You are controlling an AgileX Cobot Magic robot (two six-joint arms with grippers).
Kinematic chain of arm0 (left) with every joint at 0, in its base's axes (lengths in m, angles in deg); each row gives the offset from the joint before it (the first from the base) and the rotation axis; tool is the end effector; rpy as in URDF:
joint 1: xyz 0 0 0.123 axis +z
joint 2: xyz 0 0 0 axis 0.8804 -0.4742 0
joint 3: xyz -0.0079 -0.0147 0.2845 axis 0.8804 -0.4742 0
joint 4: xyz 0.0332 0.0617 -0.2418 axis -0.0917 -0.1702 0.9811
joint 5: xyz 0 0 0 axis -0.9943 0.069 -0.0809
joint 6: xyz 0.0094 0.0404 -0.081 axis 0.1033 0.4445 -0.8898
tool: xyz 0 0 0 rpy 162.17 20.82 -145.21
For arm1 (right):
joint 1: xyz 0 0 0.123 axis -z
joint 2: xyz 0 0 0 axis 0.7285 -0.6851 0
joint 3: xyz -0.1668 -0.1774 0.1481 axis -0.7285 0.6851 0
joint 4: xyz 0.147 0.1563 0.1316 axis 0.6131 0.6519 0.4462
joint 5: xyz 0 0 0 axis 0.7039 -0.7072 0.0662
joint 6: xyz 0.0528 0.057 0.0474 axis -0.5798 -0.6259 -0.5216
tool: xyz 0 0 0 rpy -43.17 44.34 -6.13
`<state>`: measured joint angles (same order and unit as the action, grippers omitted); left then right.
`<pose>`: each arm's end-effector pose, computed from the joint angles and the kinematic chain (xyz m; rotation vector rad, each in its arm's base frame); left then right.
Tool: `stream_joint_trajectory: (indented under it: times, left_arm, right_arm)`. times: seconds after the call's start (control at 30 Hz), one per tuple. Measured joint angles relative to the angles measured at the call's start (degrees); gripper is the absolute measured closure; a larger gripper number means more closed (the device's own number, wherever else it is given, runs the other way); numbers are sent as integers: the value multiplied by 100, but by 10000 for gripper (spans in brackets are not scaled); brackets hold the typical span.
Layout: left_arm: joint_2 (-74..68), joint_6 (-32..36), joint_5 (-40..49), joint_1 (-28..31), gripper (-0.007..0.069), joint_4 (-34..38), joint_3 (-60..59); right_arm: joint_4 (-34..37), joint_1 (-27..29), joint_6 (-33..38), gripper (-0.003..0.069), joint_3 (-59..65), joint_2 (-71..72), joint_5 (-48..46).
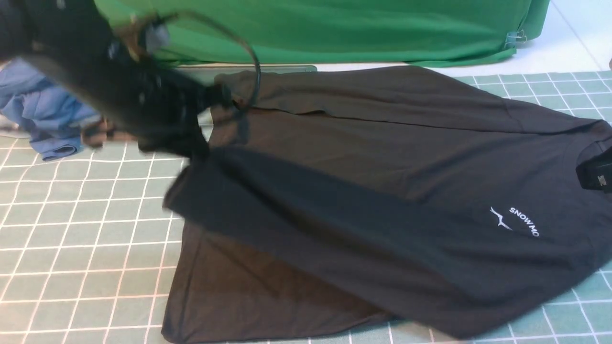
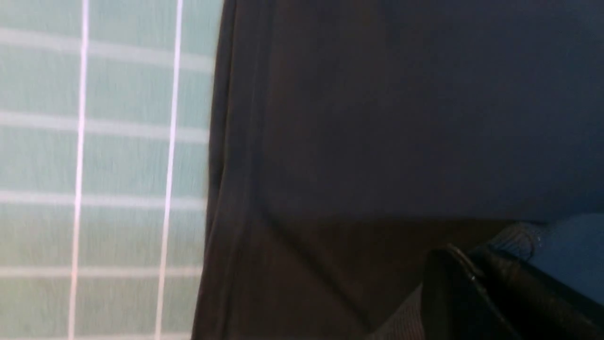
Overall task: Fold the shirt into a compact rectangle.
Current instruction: 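Fold the left side of the black T-shirt inward over its body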
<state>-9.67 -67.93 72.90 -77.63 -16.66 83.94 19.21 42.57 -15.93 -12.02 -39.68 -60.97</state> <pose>0.3119 -0.1001 0.3294 -0.1327 2.6682 -0.3836 0.2056 0.0346 0.3354 -0.3111 2.5200 0.2618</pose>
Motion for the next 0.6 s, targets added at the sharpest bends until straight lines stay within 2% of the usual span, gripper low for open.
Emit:
stream_joint_trajectory:
  times: [0.2, 0.43, 0.6]
  left_arm:
    - [-369, -46, 5, 12, 604, -42, 782]
    - [-1065, -50, -208, 203, 604, -101, 847]
    - [-1867, -52, -1101, 579, 604, -140, 847]
  right_arm:
    - [0, 0, 0, 515, 0, 0, 12]
    - [0, 0, 0, 509, 0, 0, 14]
    - [0, 0, 0, 503, 0, 0, 14]
